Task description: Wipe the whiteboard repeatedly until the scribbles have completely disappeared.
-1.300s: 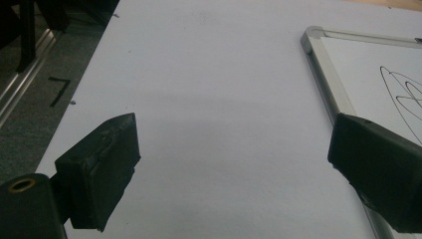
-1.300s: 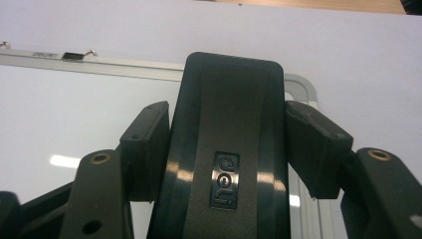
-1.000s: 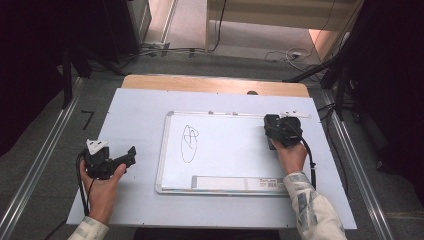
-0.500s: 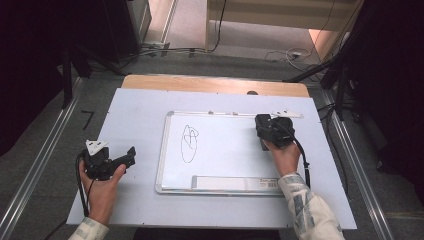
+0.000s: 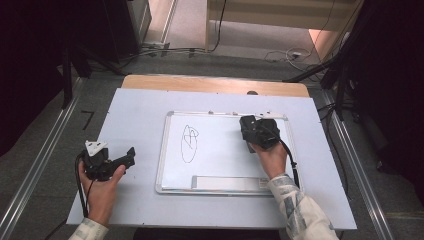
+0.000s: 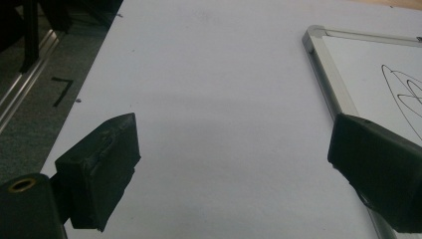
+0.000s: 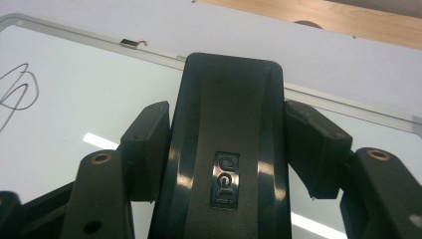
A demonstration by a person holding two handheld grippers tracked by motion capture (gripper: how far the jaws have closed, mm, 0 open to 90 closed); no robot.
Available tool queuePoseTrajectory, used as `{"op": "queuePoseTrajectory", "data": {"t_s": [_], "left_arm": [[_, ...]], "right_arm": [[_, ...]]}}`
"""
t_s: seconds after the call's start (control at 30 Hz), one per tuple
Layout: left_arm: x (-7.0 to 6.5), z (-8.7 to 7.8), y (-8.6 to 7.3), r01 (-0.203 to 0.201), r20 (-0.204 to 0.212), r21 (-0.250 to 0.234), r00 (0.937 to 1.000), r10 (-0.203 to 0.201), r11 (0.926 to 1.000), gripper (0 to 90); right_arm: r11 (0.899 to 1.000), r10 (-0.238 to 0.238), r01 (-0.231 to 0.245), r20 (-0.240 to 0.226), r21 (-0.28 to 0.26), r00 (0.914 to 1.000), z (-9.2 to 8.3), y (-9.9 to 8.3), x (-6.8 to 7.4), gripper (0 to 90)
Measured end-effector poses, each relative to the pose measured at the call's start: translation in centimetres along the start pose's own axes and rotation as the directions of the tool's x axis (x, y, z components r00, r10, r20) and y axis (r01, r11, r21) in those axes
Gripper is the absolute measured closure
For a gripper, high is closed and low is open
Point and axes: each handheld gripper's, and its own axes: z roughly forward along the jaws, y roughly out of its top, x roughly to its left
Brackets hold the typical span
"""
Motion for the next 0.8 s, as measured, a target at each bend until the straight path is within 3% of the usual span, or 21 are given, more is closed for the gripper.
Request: {"op": "queuePoseTrajectory", "data": {"t_s": [0.53,0.8], "left_arm": [[-0.1,-0.2,0.0,-0.010,0.005,-0.001,0.9999,0.010,0.9999,6.4],[-0.1,-0.1,0.0,-0.008,0.008,0.002,0.9999,0.008,1.0000,6.4]], "right_arm": [[1.000,-0.031,0.031,-0.074,-0.007,0.9968,0.7,0.7,4.8,35.9],[0.999,-0.036,0.036,-0.102,-0.006,0.9941,1.5,0.9,6.4,35.9]]}}
